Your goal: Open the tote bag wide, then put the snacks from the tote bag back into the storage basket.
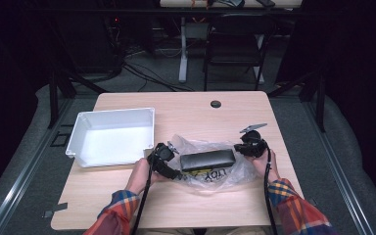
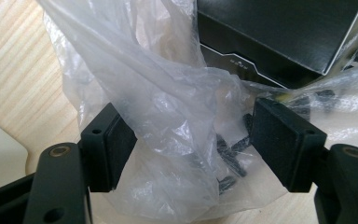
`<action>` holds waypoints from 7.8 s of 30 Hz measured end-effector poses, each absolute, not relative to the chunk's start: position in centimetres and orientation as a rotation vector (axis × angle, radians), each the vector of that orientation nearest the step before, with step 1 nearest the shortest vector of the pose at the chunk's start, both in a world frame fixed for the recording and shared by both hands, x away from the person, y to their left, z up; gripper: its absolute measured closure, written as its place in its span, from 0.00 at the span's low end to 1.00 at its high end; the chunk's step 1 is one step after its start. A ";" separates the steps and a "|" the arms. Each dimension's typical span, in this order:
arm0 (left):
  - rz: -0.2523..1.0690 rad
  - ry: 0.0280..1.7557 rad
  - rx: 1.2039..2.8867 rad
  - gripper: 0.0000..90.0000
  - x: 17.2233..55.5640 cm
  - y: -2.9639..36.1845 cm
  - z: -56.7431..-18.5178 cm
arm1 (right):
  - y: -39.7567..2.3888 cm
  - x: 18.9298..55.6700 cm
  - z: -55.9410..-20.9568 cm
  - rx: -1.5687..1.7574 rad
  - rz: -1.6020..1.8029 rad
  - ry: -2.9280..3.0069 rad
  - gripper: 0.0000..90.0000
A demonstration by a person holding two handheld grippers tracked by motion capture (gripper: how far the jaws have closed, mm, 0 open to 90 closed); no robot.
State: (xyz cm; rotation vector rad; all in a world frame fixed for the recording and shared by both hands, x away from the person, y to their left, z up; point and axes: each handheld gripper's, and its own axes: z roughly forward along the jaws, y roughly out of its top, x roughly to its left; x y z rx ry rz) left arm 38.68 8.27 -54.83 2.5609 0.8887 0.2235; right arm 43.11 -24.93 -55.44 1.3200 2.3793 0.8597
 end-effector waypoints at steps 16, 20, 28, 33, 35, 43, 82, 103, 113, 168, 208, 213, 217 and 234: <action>0.241 0.848 2.524 0.25 37.8 9.0 -53.2 | -25.8 41.9 -53.9 1.280 0.821 2.338 0.94; 0.246 0.831 2.495 0.23 37.4 9.4 -51.9 | -26.5 41.3 -52.4 1.276 0.890 2.322 0.87; 0.294 0.789 2.439 0.21 36.6 10.3 -48.8 | -27.3 40.0 -50.0 1.275 0.965 2.323 0.60; 0.303 0.721 2.433 0.20 36.2 10.2 -47.0 | -28.2 38.8 -49.0 1.254 0.990 2.361 0.38; 0.313 0.691 2.454 0.19 36.1 9.7 -46.7 | -28.6 38.3 -48.9 1.255 0.994 2.380 0.31; 0.313 0.597 2.523 0.18 36.7 7.8 -46.3 | -30.3 36.6 -49.2 1.255 0.982 2.385 0.15; 0.193 0.366 2.654 0.20 37.2 2.6 -47.3 | -34.5 34.8 -51.3 1.320 0.919 2.410 0.13; 0.152 0.239 2.856 0.28 41.6 -0.9 -51.0 | -34.1 34.8 -51.9 1.296 0.880 2.446 0.14; 0.102 0.200 2.913 0.37 42.3 -1.4 -52.1 | -34.1 34.8 -52.1 1.296 0.865 2.450 0.14; 0.091 0.122 2.886 0.41 41.7 -1.1 -48.5 | -34.1 34.8 -52.0 1.288 0.837 2.445 0.14; 0.091 0.047 2.850 0.42 39.7 6.0 -40.8 | -34.1 34.9 -52.0 1.292 0.836 2.432 0.14; 0.112 0.076 2.846 0.42 39.8 7.6 -40.1 | -34.1 34.9 -52.0 1.290 0.831 2.441 0.14; 0.125 0.101 2.848 0.42 39.9 8.8 -39.9 | -34.1 35.0 -52.0 1.289 0.831 2.442 0.14; 0.155 0.245 2.860 0.42 40.9 15.0 -38.7 | -34.0 35.0 -52.1 1.292 0.827 2.434 0.14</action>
